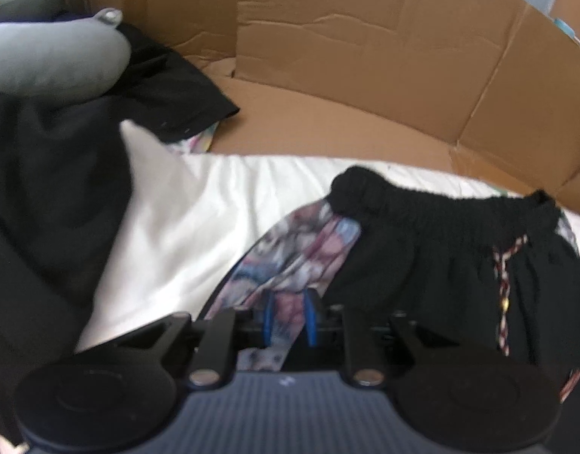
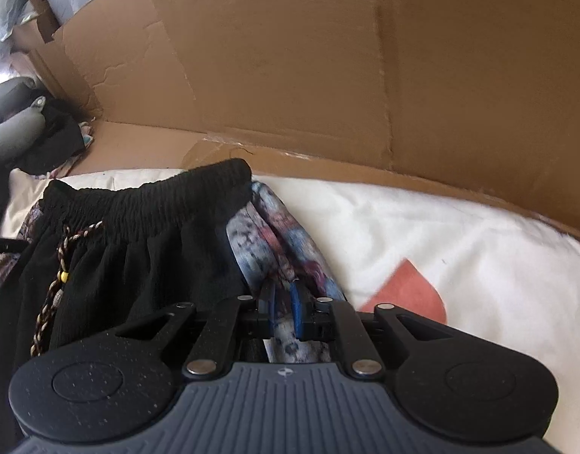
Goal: Fold clothes
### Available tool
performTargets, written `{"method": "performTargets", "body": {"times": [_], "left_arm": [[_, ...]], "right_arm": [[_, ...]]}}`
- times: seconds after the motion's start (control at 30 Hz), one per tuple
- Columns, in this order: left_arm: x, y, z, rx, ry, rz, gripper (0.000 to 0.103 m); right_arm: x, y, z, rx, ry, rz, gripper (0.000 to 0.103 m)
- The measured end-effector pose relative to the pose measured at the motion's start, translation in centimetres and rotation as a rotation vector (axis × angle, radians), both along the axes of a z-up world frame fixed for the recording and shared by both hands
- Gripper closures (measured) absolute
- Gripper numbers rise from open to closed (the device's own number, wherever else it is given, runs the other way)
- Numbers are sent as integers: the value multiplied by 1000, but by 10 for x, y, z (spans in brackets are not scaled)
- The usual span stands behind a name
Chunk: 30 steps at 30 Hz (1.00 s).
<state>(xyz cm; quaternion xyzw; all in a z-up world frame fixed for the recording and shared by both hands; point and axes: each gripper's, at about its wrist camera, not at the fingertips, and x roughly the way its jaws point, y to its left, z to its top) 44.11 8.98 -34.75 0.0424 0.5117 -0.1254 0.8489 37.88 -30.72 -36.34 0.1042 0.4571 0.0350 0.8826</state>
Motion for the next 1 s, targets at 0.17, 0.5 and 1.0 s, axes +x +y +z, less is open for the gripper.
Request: {"method": "performTargets", "body": {"times": [0.17, 0.5, 1.0], "left_arm": [[15, -12, -7, 6, -1, 6, 84], [19, -10, 1, 27, 14, 13, 85], [-40, 39, 50, -18, -11, -52, 93]], "right_arm": [[20, 5, 0, -23, -3, 2, 89], [32, 9, 4, -117, 22, 44, 86], [-45, -34, 45, -53, -52, 91, 65]]}}
